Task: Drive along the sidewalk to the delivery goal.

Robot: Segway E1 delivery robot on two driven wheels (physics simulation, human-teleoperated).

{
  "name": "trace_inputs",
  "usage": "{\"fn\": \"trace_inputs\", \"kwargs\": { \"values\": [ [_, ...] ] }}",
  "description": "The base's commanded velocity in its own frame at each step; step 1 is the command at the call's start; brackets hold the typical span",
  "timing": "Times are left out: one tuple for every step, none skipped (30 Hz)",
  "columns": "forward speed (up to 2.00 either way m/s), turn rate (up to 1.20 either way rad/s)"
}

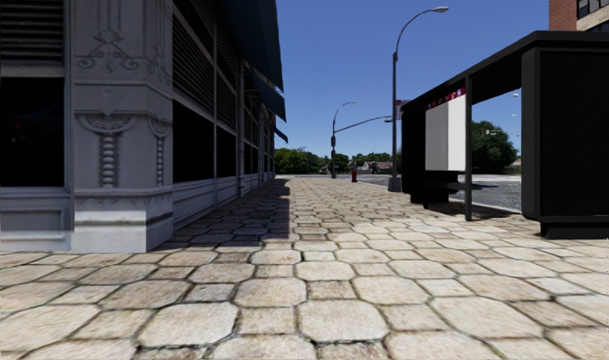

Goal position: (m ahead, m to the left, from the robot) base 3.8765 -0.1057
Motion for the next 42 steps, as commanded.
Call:
{"fn": "trace_inputs", "kwargs": {
  "values": [
    [2.0,0.0],
    [2.0,0.0],
    [2.0,0.0],
    [2.0,0.0],
    [2.0,0.0],
    [2.0,0.0],
    [2.0,0.0],
    [2.0,0.0],
    [2.0,0.0],
    [2.0,0.0],
    [2.0,0.0],
    [2.0,0.0],
    [2.0,0.0],
    [2.0,0.0],
    [2.0,0.0],
    [2.0,0.0],
    [2.0,0.0],
    [2.0,0.0],
    [2.0,0.0],
    [2.0,0.0],
    [2.0,0.0],
    [2.0,0.0],
    [2.0,0.0],
    [2.0,0.0],
    [2.0,0.0],
    [2.0,0.0],
    [2.0,0.0],
    [2.0,0.0],
    [2.0,0.0],
    [2.0,0.0],
    [2.0,0.0],
    [2.0,0.0],
    [2.0,0.0],
    [2.0,0.0],
    [2.0,0.0],
    [2.0,0.0],
    [2.0,0.0],
    [2.0,0.0],
    [2.0,0.0],
    [2.0,0.0],
    [2.0,0.0],
    [1.68,0.0]
  ]
}}
